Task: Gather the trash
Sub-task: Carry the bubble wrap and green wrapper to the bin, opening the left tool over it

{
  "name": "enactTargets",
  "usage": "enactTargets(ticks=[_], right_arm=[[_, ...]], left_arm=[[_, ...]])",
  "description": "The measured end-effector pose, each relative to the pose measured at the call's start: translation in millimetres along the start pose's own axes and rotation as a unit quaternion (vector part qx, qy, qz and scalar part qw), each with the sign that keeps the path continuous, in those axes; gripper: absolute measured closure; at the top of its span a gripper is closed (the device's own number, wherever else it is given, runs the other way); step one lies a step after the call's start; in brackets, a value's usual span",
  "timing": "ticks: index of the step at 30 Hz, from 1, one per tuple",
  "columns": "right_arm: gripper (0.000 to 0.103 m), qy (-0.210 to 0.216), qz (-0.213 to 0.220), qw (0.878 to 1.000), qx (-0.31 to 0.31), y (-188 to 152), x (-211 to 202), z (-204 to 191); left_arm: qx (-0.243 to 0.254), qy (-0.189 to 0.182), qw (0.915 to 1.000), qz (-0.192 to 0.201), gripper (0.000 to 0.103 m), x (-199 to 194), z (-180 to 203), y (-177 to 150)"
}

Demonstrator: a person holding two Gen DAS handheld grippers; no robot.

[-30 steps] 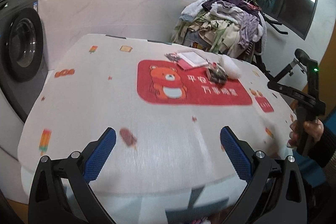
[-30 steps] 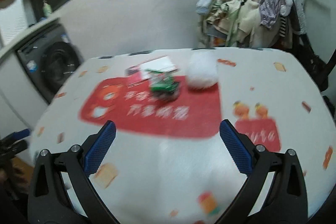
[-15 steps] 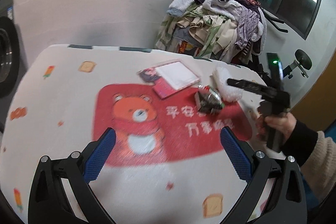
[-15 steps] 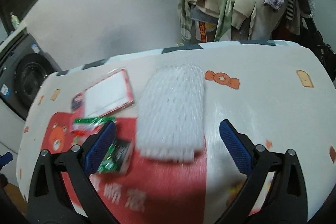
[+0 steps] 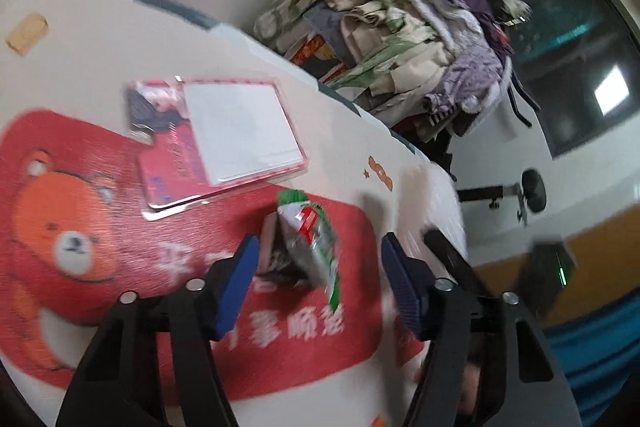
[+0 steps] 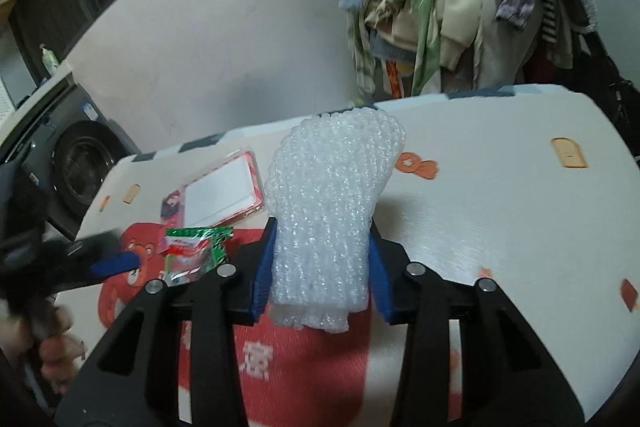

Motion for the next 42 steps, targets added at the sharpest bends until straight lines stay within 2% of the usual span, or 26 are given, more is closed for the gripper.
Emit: enactTargets(ticks=[1, 2, 3, 4, 5, 9, 13, 20, 32, 42], right_arm=[[0.060, 0.001, 0.006, 1.000, 0.001, -3, -8, 1], [0.060, 0.003, 0.010, 1.000, 0.002, -6, -14, 1], [0.060, 0.006, 0.015, 1.000, 0.005, -10, -20, 2], [0.060, 0.009, 0.020, 1.000, 0.009, -15, -27, 2], [0.060, 0.011, 0.022, 1.000, 0.012, -19, -31, 2], [0.060, 0.011, 0.035, 0.999, 0.010, -43, -57, -6], [0.060, 0.013, 0.036, 0.999, 0.005, -70, -77, -20], [0.060, 0.025, 0.019, 0.999, 0.007, -114, -107, -46], [0.060, 0.011, -0.021, 0.999, -0.046, -195, -149, -112], [0.060, 0.015, -0.041, 0.995, -0.086, -246, -169, -153]], left_arm=[[-0.010, 0.002, 0.9999, -0.003, 0.048, 7, -1, 2], [-0.017, 0.005, 0.9998, -0.006, 0.056, 14, -2, 4], [-0.020, 0.009, 0.9997, -0.009, 0.074, 18, -3, 5], [-0.018, 0.017, 0.9996, -0.011, 0.088, 24, -2, 5], [-0.012, 0.027, 0.9995, -0.011, 0.092, 25, -3, 4], [0.042, 0.038, 0.9984, 0.006, 0.092, 8, 12, -9], [0.115, 0.051, 0.9917, 0.025, 0.092, -33, 32, -35], [0.180, 0.075, 0.9803, 0.032, 0.092, -101, 36, -119], [0.177, 0.098, 0.9781, 0.047, 0.092, -189, -2, -238], [0.195, 0.111, 0.9735, 0.043, 0.092, -214, -17, -310]])
Point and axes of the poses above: each gripper's, at about its wrist camera, not at the fingertips, and x roughly the way its jaws point, z to its right, y to its top, the point moved 7 cm from there along x, roughly the way its jaws point, and after that the axes turned 8 degrees about -z, right-handed, at the moved point
